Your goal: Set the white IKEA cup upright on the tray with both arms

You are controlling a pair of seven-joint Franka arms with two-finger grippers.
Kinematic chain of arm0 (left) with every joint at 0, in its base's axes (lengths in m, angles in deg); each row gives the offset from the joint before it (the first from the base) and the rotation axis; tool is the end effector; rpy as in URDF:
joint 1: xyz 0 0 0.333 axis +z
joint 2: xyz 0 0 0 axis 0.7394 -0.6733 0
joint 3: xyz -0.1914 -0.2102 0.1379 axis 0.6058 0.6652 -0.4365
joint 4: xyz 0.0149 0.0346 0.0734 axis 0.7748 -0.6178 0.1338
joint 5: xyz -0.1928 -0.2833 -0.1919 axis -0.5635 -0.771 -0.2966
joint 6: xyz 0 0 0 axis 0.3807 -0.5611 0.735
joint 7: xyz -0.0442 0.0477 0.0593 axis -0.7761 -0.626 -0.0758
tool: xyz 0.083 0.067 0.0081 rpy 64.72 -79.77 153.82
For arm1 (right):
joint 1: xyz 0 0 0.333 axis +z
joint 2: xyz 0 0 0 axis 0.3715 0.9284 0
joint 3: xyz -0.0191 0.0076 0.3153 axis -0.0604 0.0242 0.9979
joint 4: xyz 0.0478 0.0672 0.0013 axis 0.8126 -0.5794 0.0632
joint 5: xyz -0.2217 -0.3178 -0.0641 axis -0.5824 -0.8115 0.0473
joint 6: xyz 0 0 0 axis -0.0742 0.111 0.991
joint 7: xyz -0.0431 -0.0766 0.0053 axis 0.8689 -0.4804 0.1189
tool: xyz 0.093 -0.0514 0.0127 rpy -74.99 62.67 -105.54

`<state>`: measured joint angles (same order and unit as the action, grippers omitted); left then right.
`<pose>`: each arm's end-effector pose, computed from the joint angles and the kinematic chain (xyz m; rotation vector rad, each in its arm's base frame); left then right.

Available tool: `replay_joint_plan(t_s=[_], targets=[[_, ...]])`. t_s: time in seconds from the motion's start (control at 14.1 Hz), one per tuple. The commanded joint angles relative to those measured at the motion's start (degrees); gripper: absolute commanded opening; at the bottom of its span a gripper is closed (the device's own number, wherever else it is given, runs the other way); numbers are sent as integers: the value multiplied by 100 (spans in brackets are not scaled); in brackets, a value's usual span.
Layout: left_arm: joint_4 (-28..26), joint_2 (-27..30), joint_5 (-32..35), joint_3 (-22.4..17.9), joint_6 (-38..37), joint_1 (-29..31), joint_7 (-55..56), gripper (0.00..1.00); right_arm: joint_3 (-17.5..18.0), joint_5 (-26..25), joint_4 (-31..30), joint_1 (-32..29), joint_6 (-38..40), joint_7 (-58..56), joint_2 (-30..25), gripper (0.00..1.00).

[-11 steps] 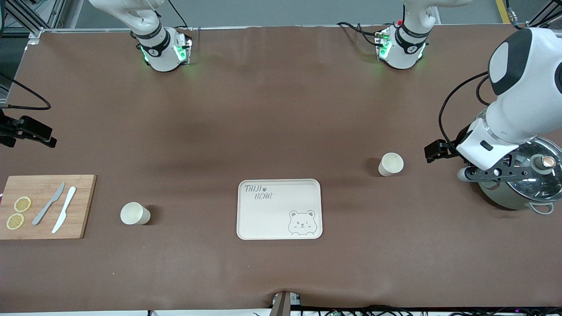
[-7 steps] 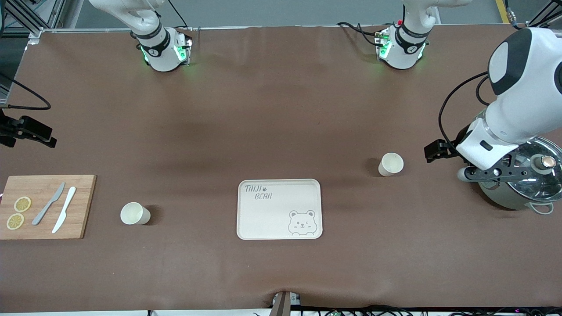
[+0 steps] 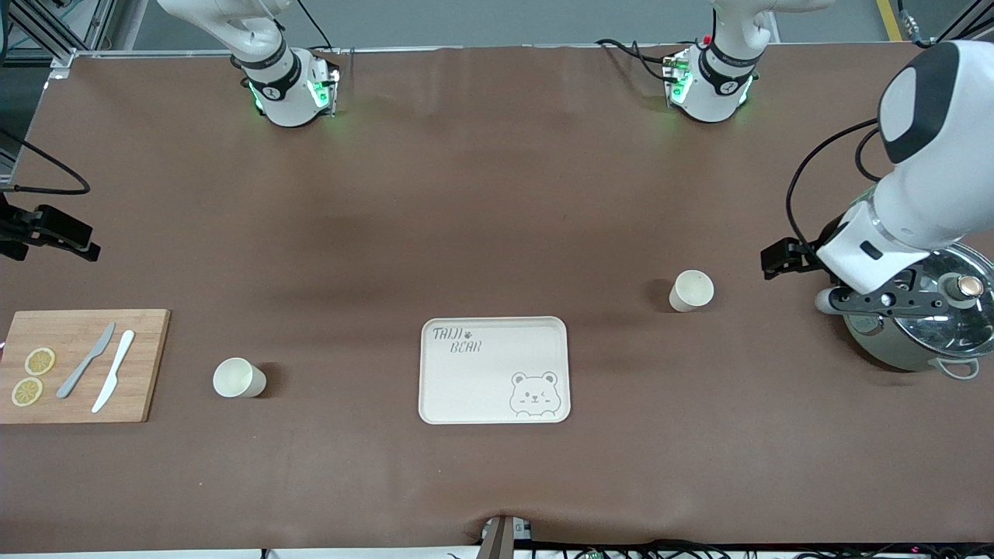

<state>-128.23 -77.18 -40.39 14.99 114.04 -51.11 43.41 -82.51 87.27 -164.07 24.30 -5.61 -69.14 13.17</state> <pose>0.6174 -0.0968 0.5411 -3.1234 0.1295 0.0834 0.6035 -0.0311 0.6299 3.1357 -0.0378 0.0601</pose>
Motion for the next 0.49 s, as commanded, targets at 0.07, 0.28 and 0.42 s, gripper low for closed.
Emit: replay_joint_plan(t_s=[0.07,0.28,0.42], targets=[[-1352,478,-74,51,862,97,-123,100,2,-21,50,-3,23,58,-12,100],[-3023,954,-74,69,2329,88,-114,100,2,-21,50,-3,6,58,-12,100],[-3631,972,-74,156,2955,62,-114,100,2,-30,50,-30,23,32,-12,100]])
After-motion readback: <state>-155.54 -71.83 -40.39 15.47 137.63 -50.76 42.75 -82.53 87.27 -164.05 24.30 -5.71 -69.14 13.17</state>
